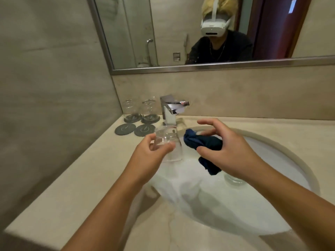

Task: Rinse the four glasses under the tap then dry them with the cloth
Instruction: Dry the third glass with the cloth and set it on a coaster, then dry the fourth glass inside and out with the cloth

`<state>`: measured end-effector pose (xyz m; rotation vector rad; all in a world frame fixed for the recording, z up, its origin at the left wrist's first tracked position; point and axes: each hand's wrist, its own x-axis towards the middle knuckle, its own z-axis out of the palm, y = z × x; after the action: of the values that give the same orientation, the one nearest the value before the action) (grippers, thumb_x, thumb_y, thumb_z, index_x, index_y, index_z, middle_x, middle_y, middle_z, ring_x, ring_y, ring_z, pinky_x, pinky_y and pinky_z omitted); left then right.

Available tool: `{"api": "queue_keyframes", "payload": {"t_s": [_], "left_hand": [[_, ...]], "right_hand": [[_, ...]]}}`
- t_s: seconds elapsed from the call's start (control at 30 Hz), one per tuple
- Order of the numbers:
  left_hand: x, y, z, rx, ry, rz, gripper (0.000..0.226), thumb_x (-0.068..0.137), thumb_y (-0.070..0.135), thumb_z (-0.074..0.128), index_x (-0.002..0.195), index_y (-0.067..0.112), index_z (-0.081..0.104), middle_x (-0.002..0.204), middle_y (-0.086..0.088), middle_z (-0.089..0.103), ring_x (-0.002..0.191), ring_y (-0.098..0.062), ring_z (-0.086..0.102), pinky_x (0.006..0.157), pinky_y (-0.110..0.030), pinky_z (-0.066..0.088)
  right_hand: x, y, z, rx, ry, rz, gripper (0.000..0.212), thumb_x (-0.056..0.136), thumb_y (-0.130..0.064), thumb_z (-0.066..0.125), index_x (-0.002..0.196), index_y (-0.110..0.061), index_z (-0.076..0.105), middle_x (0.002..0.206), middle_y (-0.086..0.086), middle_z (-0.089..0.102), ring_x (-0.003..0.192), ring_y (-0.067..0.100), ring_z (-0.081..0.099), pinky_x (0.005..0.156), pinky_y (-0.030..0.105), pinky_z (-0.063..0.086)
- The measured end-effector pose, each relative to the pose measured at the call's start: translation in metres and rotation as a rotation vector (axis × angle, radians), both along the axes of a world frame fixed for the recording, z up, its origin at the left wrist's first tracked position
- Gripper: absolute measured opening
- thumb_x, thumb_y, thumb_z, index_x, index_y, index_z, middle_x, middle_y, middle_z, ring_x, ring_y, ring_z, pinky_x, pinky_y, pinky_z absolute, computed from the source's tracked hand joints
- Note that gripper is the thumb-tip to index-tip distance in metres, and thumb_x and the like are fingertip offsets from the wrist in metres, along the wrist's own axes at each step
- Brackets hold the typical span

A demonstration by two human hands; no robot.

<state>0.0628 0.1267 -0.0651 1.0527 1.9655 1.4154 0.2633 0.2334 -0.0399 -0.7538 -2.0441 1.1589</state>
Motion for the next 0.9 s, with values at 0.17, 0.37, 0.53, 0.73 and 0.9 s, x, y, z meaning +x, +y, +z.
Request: {"api": "queue_keyframes", "payload": {"t_s": [0.17,0.37,0.53,0.73,0.9], "left_hand": [[-0.028,-0.017,0.012,0.014,-0.025,0.024,0.066,0.076,0.06,0.083,0.133,0.033,0.063,0.118,0.012,0.077,0.098,0.0,0.074,0.071,-0.016,0.05],[-0.068,-0.016,0.015,0.055,-0.028,0.16,0.047,0.086,0.04,0.087,0.122,0.037,0.058,0.116,0.012,0.076,0.104,-0.003,0.072,0.077,-0.023,0.049],[-0.11,-0.005,0.002,0.096,0.037,0.214,0.072,0.078,0.041,0.093,0.137,0.03,0.054,0.122,0.008,0.076,0.108,-0.006,0.074,0.09,-0.027,0.056],[-0.159,0.019,-0.009,0.111,0.11,0.291,0.081,0.078,0.039,0.095,0.142,0.03,0.046,0.134,0.005,0.067,0.122,-0.01,0.066,0.105,-0.034,0.054],[-0.193,0.046,-0.027,0.124,0.12,0.329,0.076,0.088,0.022,0.089,0.147,0.025,0.041,0.138,0.001,0.061,0.126,-0.015,0.06,0.094,-0.018,0.047]], "right_hand": [[-0.038,-0.006,-0.007,0.161,-0.081,0.102,0.072,0.089,-0.018,0.08,0.147,-0.051,0.05,0.107,-0.021,0.068,0.079,0.009,0.075,0.069,0.021,0.057],[-0.08,-0.006,-0.015,0.364,-0.073,0.099,0.062,0.089,-0.024,0.081,0.145,-0.037,0.058,0.118,-0.01,0.064,0.105,0.006,0.063,0.088,0.008,0.044],[-0.112,0.003,-0.024,0.491,-0.096,0.149,0.048,0.09,-0.018,0.078,0.136,-0.027,0.066,0.121,-0.007,0.064,0.106,-0.002,0.05,0.093,0.0,0.032],[-0.134,0.014,-0.039,0.531,-0.118,0.176,0.042,0.095,-0.022,0.073,0.135,-0.033,0.065,0.12,-0.013,0.06,0.103,0.007,0.058,0.087,0.022,0.049],[-0.139,0.028,-0.054,0.526,-0.128,0.146,0.043,0.096,-0.024,0.073,0.135,-0.037,0.063,0.124,-0.018,0.058,0.105,0.007,0.061,0.086,0.034,0.056]]}}
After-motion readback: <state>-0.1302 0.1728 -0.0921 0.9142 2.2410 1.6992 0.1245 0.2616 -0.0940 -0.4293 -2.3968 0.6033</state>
